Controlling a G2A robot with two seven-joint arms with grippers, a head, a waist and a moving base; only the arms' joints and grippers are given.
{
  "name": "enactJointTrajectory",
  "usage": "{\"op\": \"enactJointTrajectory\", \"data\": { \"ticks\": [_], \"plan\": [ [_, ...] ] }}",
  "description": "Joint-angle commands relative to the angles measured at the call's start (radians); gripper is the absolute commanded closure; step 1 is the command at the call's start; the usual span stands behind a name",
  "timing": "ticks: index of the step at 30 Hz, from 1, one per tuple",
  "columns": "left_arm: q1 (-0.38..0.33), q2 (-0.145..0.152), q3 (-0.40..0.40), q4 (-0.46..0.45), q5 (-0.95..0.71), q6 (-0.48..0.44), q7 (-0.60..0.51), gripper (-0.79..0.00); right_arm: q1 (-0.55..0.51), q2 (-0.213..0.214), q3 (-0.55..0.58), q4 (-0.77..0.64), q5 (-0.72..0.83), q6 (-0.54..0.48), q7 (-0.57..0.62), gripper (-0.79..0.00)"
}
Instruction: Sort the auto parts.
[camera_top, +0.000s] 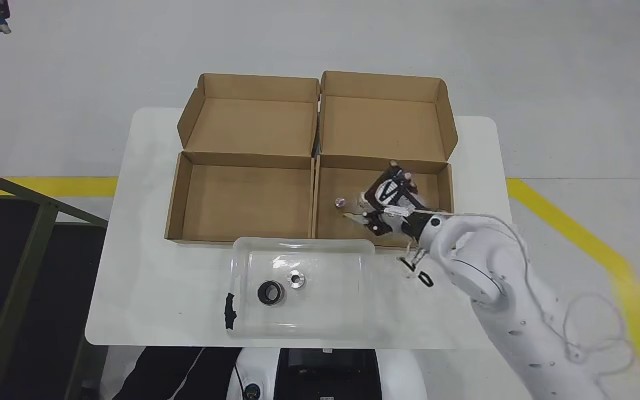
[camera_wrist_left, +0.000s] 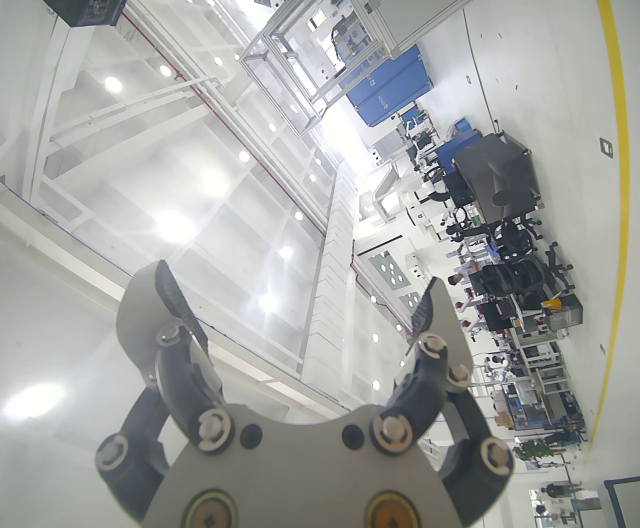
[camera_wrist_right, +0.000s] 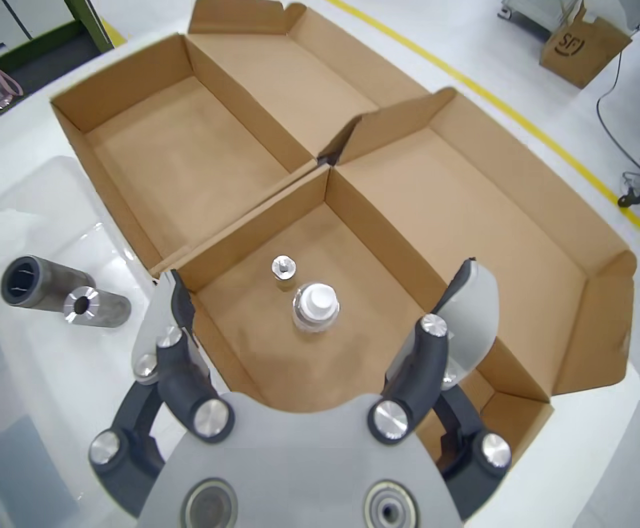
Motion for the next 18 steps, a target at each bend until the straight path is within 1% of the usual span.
{"op": "enactJointTrajectory", "data": {
  "ticks": [1,4,9,14,18],
  "plan": [
    [0.000,0.000,0.000,0.000,0.000,0.000,0.000,-0.785,-0.016,0.003,0.008,-0.053,0.002,-0.017,0.007,-0.785],
    [0.000,0.000,0.000,0.000,0.000,0.000,0.000,-0.785,-0.038,0.006,0.006,-0.121,0.005,-0.045,0.021,-0.785],
    [0.000,0.000,0.000,0.000,0.000,0.000,0.000,-0.785,-0.062,0.007,-0.038,-0.200,0.007,-0.095,0.051,-0.785],
    [0.000,0.000,0.000,0.000,0.000,0.000,0.000,-0.785,-0.062,0.005,-0.099,-0.230,0.001,-0.136,0.091,-0.785],
    [0.000,0.000,0.000,0.000,0.000,0.000,0.000,-0.785,-0.049,0.001,-0.157,-0.227,0.008,-0.162,0.131,-0.785]
  ]
}}
